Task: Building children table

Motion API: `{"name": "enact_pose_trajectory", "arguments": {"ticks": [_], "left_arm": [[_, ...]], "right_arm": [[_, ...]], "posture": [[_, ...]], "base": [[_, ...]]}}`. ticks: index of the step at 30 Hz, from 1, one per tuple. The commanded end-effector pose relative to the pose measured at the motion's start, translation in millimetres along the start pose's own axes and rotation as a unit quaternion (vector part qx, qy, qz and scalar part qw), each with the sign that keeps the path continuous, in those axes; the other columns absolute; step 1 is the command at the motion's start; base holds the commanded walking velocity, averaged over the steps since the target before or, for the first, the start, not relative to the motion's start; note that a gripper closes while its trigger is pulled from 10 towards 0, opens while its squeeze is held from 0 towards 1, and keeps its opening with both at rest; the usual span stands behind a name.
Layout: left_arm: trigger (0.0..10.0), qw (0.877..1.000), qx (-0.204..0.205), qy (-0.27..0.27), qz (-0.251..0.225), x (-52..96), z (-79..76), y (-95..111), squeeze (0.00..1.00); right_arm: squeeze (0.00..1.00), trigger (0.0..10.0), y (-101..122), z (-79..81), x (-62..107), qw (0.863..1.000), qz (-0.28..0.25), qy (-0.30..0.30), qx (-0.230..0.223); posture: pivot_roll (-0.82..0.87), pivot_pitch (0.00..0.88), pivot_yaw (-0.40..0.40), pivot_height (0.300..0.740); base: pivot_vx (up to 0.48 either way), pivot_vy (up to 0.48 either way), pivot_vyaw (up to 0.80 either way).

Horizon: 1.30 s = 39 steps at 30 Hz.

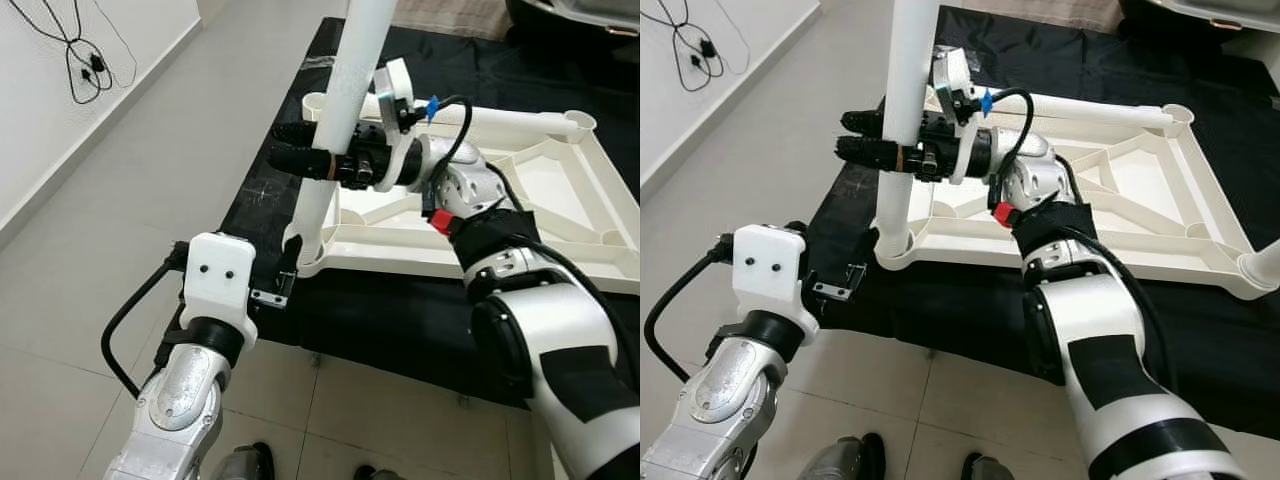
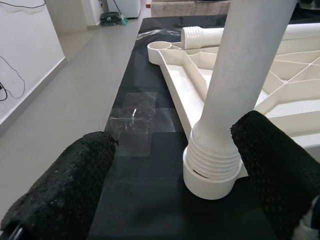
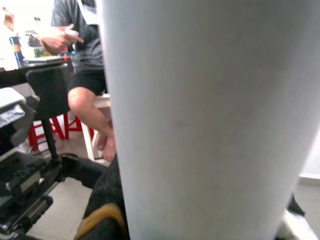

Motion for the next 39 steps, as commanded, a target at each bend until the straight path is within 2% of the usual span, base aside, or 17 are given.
{"name": "enact_pose_trajectory", "arguments": {"ticks": [1,11,14,16,21,32,39], "left_arm": [[10.0,1.0,-0.003,0.003,0.0,2.7,0.0,1.1,0.0],[10.0,1.0,-0.004,0.003,-0.001,2.1,-1.1,2.4,0.0],[10.0,1.0,-0.003,0.006,-0.003,1.3,-0.6,2.4,0.0],[10.0,1.0,-0.003,0.006,-0.003,1.3,-0.6,2.4,0.0],[10.0,1.0,0.0,0.01,-0.008,0.2,-1.1,4.2,0.0],[10.0,1.0,0.002,0.02,-0.012,2.5,-1.9,6.6,0.0],[10.0,0.999,0.002,0.03,-0.013,3.5,1.4,7.0,0.0]], "right_arm": [[0.0,10.0,-17.8,8.2,0.7,0.999,0.04,0.025,-0.015],[0.0,10.0,-26.3,17.3,-6.7,0.995,0.077,0.067,0.005],[0.0,10.0,-23.2,23.7,-16.0,0.993,0.069,0.097,0.004],[0.0,10.0,-23.2,23.7,-16.0,0.993,0.069,0.097,0.004],[0.0,10.0,-23.2,32.1,-35.0,0.99,0.047,0.129,-0.026],[0.0,10.0,-31.9,37.0,-56.5,0.988,0.057,0.133,-0.06],[0.0,10.0,-25.4,46.7,-72.1,0.982,0.035,0.171,-0.07]], "posture": [[0.16,0.271,-0.067,0.74],[0.16,0.273,-0.066,0.74],[0.14,0.27,-0.07,0.74],[0.14,0.27,-0.07,0.74],[0.14,0.272,-0.086,0.74],[0.12,0.29,-0.113,0.74],[0.12,0.296,-0.126,0.74]], "base": [[0.0,0.0,0.0],[0.0,0.0,0.0],[0.0,0.0,0.0],[0.0,0.0,0.0],[0.0,0.0,0.0],[0.0,0.0,0.0],[0.0,0.0,0.0]]}}
Point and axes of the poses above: a point about 5 cm out from each wrist's last joint towards the gripper, its own x axis pointing back from the gripper into the wrist, its own y axis along the axis of the wrist's last joint, z = x × y, the point moved 5 cm from there along -x, pointing out of the wrist towards the gripper, and after that the axes turned 7 degrees about x, right-handed, at the moved point
